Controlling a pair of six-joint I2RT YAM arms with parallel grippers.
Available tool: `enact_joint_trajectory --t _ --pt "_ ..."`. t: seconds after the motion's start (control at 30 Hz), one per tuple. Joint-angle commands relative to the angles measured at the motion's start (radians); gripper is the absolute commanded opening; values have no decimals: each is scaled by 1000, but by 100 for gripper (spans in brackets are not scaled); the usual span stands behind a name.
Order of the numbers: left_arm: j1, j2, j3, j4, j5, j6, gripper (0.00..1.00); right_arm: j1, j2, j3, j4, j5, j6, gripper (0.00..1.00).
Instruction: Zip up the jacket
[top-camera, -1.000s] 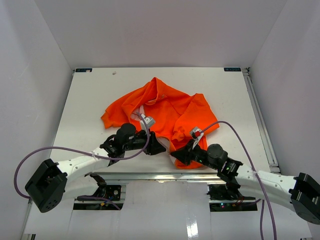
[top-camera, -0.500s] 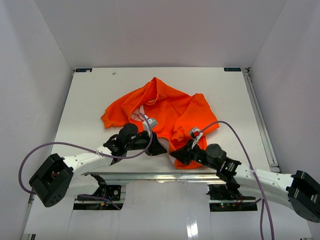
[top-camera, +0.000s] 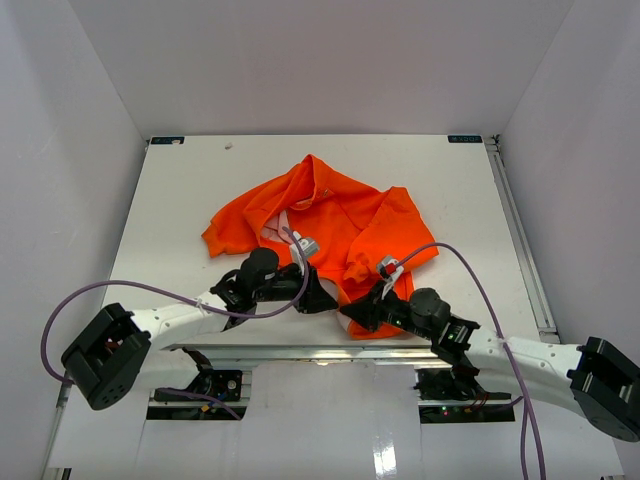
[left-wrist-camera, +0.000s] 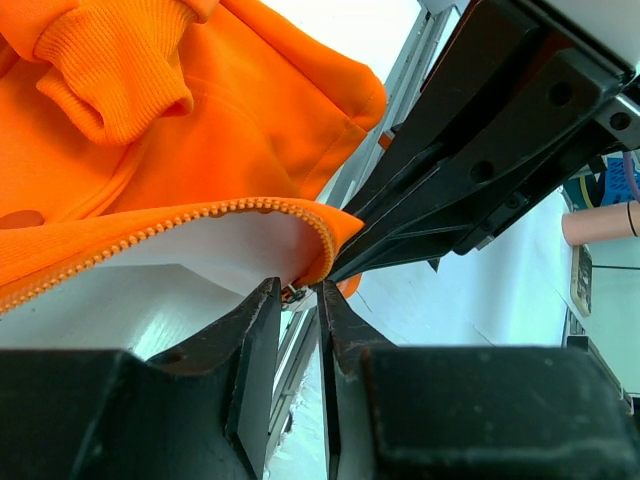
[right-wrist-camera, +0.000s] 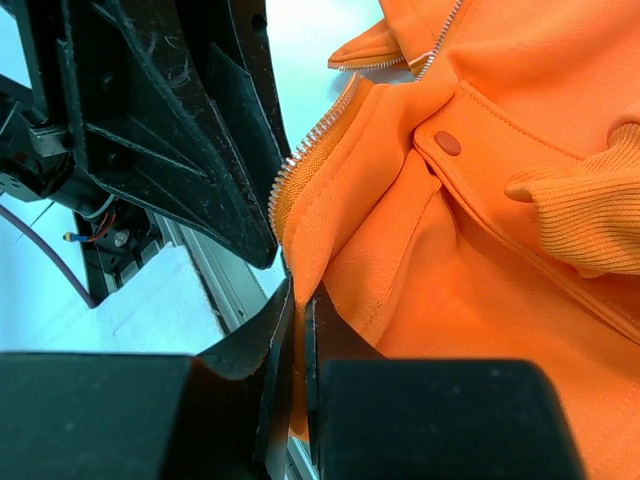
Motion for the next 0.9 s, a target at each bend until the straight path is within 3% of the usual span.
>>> enact_joint_trajectory --t 0.0,0.27,0.63,0.87 --pt "-6 -50 12 -5 -28 5 34 4 20 19 29 10 -10 8" --pt "-5 -126 48 -145 -184 25 40 5 -17 51 -55 76 -8 8" --pt "32 -227 92 -477 -758 -47 49 2 -275 47 -281 328 43 8" --pt "190 -159 77 -424 -697 -55 52 2 -387 60 -368 363 35 8"
